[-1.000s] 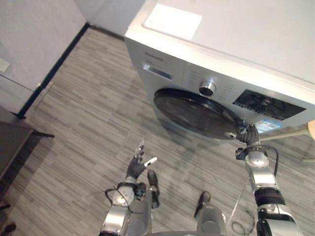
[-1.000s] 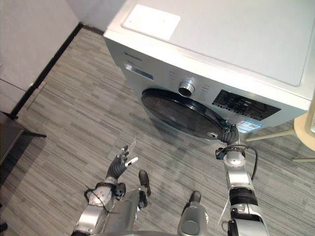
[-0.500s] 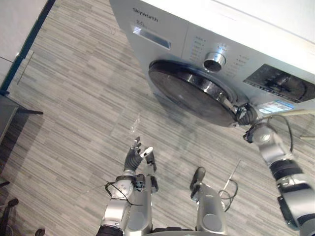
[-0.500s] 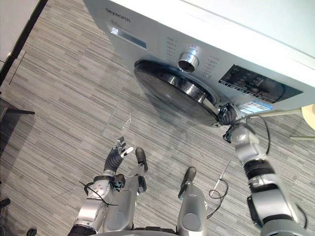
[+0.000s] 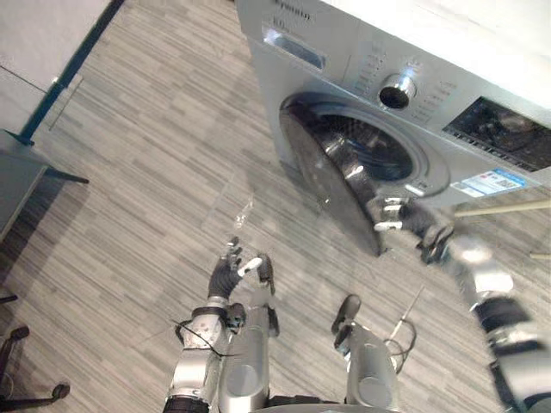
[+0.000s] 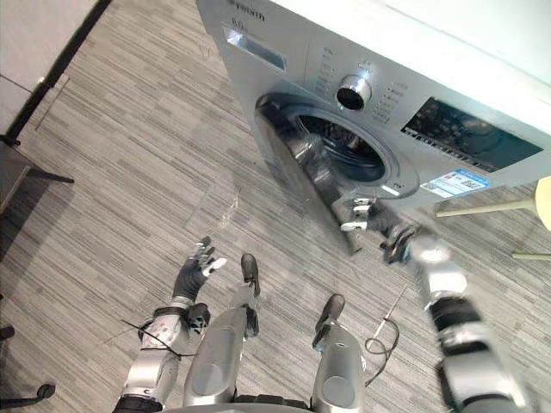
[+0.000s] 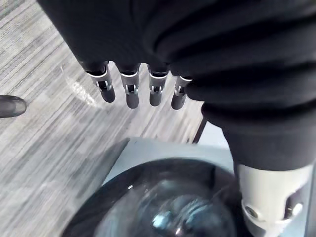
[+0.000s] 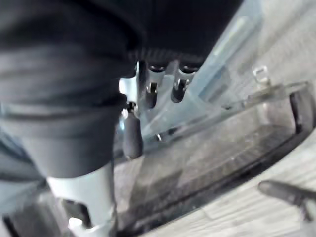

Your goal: Pick up the laundry basket with both hands and put the clothes into the washing machine.

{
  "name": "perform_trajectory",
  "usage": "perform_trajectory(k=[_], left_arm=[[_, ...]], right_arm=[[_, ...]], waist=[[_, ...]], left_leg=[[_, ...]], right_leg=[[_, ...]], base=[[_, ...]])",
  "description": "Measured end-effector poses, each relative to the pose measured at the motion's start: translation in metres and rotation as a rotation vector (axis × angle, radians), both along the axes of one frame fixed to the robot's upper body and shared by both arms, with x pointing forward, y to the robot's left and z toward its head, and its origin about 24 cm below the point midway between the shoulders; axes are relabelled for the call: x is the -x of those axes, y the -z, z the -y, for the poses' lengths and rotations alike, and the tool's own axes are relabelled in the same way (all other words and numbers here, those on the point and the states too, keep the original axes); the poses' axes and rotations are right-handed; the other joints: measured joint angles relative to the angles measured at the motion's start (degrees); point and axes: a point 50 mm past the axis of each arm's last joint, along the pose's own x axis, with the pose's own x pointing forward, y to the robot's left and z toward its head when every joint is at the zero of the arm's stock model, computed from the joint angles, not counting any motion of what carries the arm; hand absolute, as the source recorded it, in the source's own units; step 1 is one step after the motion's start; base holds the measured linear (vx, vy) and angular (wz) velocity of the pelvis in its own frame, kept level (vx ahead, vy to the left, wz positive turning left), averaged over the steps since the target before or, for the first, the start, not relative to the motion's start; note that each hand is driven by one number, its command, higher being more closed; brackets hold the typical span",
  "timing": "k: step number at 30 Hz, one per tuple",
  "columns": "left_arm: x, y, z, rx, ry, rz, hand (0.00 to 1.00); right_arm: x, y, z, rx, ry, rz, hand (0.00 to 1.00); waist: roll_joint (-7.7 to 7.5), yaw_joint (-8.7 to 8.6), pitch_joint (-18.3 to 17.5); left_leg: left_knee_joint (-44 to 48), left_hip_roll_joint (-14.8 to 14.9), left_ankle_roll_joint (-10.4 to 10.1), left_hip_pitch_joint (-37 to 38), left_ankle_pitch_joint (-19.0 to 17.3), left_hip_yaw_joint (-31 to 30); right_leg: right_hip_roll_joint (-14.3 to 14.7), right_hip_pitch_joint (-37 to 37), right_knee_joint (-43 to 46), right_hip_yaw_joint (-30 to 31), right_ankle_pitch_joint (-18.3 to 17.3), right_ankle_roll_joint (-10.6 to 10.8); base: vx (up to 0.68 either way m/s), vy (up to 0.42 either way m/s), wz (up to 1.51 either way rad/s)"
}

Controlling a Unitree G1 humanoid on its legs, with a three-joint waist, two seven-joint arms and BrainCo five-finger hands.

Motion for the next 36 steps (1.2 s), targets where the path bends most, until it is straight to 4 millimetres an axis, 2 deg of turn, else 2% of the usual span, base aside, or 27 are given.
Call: perform_trajectory(k=[1,2,4,5,6,7,9,13,15,21,23,24,25,26,27,28,29,30,32,33,34,35,36], left_arm=[[-0.001,-0.002,-0.01,0.026,-0.076,0.006,0.0],[0.0,-0.004,-0.015,0.033,-0.114,0.013,0.0],[0.001,-0.013,-0.031,0.029,-0.22,0.046,0.0],[0.001,-0.023,-0.038,0.023,-0.265,0.081,0.0],[0.001,-0.031,-0.041,0.018,-0.293,0.11,0.0],[0.002,-0.049,-0.048,-0.038,-0.352,0.174,0.0],[0.009,-0.081,-0.06,-0.269,-0.497,0.271,0.0],[0.024,-0.123,-0.067,-0.429,-0.698,0.435,0.0],[0.03,-0.134,-0.067,-0.474,-0.736,0.48,0.0],[0.039,-0.156,-0.056,-0.497,-0.693,0.61,0.0],[0.034,-0.16,-0.037,-0.442,-0.527,0.665,0.0],[0.032,-0.159,-0.03,-0.414,-0.461,0.672,0.0],[0.023,-0.152,-0.007,-0.291,-0.224,0.681,0.0],[0.018,-0.146,0.001,-0.238,-0.114,0.668,0.0],[0.009,-0.13,0.018,-0.136,0.101,0.609,0.0],[0.004,-0.119,0.025,-0.094,0.188,0.568,0.0],[-0.005,-0.096,0.037,-0.037,0.323,0.471,0.0],[-0.014,-0.078,0.043,-0.009,0.385,0.389,0.0],[-0.036,-0.028,0.044,-0.068,0.471,0.146,0.0],[-0.042,-0.021,0.041,-0.108,0.477,0.098,0.0],[-0.053,-0.011,0.032,-0.219,0.483,0.028,0.0],[-0.059,-0.009,0.025,-0.298,0.482,0.005,0.0],[-0.072,-0.011,0.01,-0.437,0.457,-0.026,0.0]], right_arm=[[0.018,0.038,-0.017,-0.108,0.078,-0.11,0.0],[0.027,0.052,-0.027,-0.147,0.103,-0.158,0.0],[0.059,0.089,-0.058,-0.221,0.127,-0.296,0.0],[0.075,0.105,-0.071,-0.223,0.105,-0.369,0.0],[0.082,0.111,-0.076,-0.219,0.1,-0.4,0.0],[0.094,0.121,-0.083,-0.217,0.1,-0.447,0.0],[0.111,0.132,-0.088,-0.198,0.121,-0.499,0.0],[0.129,0.142,-0.084,-0.169,0.193,-0.545,0.0],[0.13,0.143,-0.083,-0.162,0.216,-0.547,0.0],[0.129,0.142,-0.088,-0.162,0.212,-0.533,0.0],[0.13,0.143,-0.09,-0.147,0.187,-0.536,0.0],[0.13,0.143,-0.09,-0.147,0.186,-0.538,0.0],[0.133,0.146,-0.088,-0.139,0.183,-0.557,0.0],[0.134,0.147,-0.086,-0.13,0.18,-0.566,0.0],[0.135,0.149,-0.084,-0.105,0.162,-0.578,0.0],[0.137,0.15,-0.082,-0.095,0.155,-0.586,0.0],[0.138,0.152,-0.079,-0.079,0.155,-0.599,0.0],[0.138,0.153,-0.077,-0.067,0.158,-0.605,0.0],[0.142,0.157,-0.068,-0.019,0.161,-0.641,0.0],[0.142,0.158,-0.066,-0.005,0.162,-0.65,0.0],[0.142,0.159,-0.06,0.034,0.158,-0.666,0.0],[0.142,0.159,-0.057,0.061,0.156,-0.671,0.0],[0.138,0.157,-0.054,0.109,0.154,-0.662,0.0]], waist=[[-0.04,0.03,-1.8],[-0.1,0.01,-2.4],[-0.48,-0.08,-3.6],[-0.75,0.01,-4.9],[-0.93,0.01,-5.3],[-1.38,0.0,-5.7],[-2.56,-0.15,-7.1],[-4.12,-0.87,-9.6],[-4.4,-1.62,-10.6],[-4.12,-1.75,-12.4],[-4.09,-1.71,-12.5],[-4.1,-1.81,-12.5],[-3.93,-1.65,-12.8],[-3.81,-1.69,-13.1],[-3.66,-1.75,-13.8],[-3.64,-1.86,-13.9],[-3.56,-2.48,-14.4],[-3.61,-3.08,-14.4],[-4.19,-3.43,-14.1],[-4.51,-3.5,-13.9],[-5.42,-3.69,-13.2],[-5.9,-3.72,-12.4],[-6.98,-3.88,-10.0]], left_leg=[[-0.8,-0.3,0.0,1.0,0.0,0.1],[-1.1,-0.5,0.0,1.7,0.0,0.1],[-1.6,-0.6,-0.3,4.7,-0.2,0.5],[-1.6,-0.7,-0.8,5.4,-0.6,0.9],[-1.6,-0.7,-0.9,5.9,-0.7,0.9],[-1.6,-0.8,-1.2,7.0,-1.0,1.0],[-1.7,-0.6,-1.3,8.2,-1.2,1.4],[-2.8,-0.5,-1.1,10.2,-1.3,2.2],[-2.8,-0.2,-1.2,10.7,-1.6,2.8],[-2.8,0.3,-1.0,12.2,-1.8,5.2],[-2.9,0.4,-1.0,12.2,-1.9,5.7],[-2.9,0.4,-1.1,12.2,-1.9,5.9],[-3.0,0.6,-1.2,12.1,-2.2,6.5],[-3.0,0.6,-1.2,11.9,-2.2,6.5],[-3.0,0.6,-1.1,11.3,-2.2,6.6],[-3.0,0.6,-1.1,11.1,-2.2,6.8],[-2.9,0.6,-1.1,10.1,-2.2,6.9],[-2.9,0.7,-1.1,9.3,-2.2,6.9],[-2.8,0.8,-0.6,7.3,-1.7,7.2],[-2.1,0.8,-0.2,6.4,-1.4,7.2],[-0.6,1.0,-0.1,4.6,-1.4,7.1],[-0.1,1.1,-0.1,4.1,-1.4,7.0],[1.3,1.3,-0.1,3.4,-1.4,6.7]], right_leg=[[-0.2,0.7,0.1,-0.1,-0.6,0.1],[-0.4,1.4,0.3,-0.2,-1.1,0.2],[-1.0,3.6,1.1,0.0,-1.9,0.2],[-1.2,4.2,1.1,0.1,-2.4,0.4],[-1.2,4.7,1.2,0.0,-2.6,0.3],[-1.1,5.7,1.1,0.1,-2.7,0.3],[-0.8,6.5,0.7,0.5,-2.8,0.3],[-0.3,7.4,-0.2,1.6,-2.4,0.3],[0.2,8.2,-1.6,1.9,-1.6,0.2],[1.2,9.3,-5.5,4.7,1.2,0.3],[1.4,9.3,-5.9,4.8,1.5,0.1],[1.4,9.3,-6.2,5.0,1.6,0.1],[1.7,9.1,-6.9,5.5,2.0,0.2],[1.7,9.0,-7.2,5.7,2.2,0.1],[1.8,8.1,-7.5,6.2,2.4,0.1],[1.7,7.7,-7.5,6.4,2.5,0.1],[1.8,6.6,-7.4,6.5,2.9,0.5],[1.8,5.9,-7.2,6.5,3.0,0.4],[1.8,3.6,-6.4,7.1,3.6,0.3],[1.7,2.8,-6.0,7.3,3.7,0.3],[1.5,1.4,-5.1,7.3,3.6,0.3],[1.4,0.9,-4.7,7.3,3.6,0.2],[1.3,0.7,-4.0,7.3,3.6,0.2]], base=[[0.14,-0.049,0.07],[0.16,-0.059,0.12],[0.13,-0.066,0.01],[0.05,-0.047,-0.05],[0.03,-0.029,-0.05],[0.0,-0.017,-0.05],[-0.01,-0.018,-0.12],[-0.02,-0.014,-0.13],[-0.01,0.001,-0.18],[0.0,0.01,-0.26],[-0.01,0.017,-0.06],[-0.01,0.024,-0.12],[-0.01,0.021,-0.12],[-0.01,0.029,-0.17],[0.0,0.018,-0.17],[0.01,0.017,-0.17],[0.01,0.006,-0.09],[0.02,0.005,-0.05],[0.04,-0.001,-0.1],[0.04,-0.011,-0.04],[0.01,-0.013,0.03],[-0.01,-0.024,0.07],[-0.06,-0.023,0.03]])
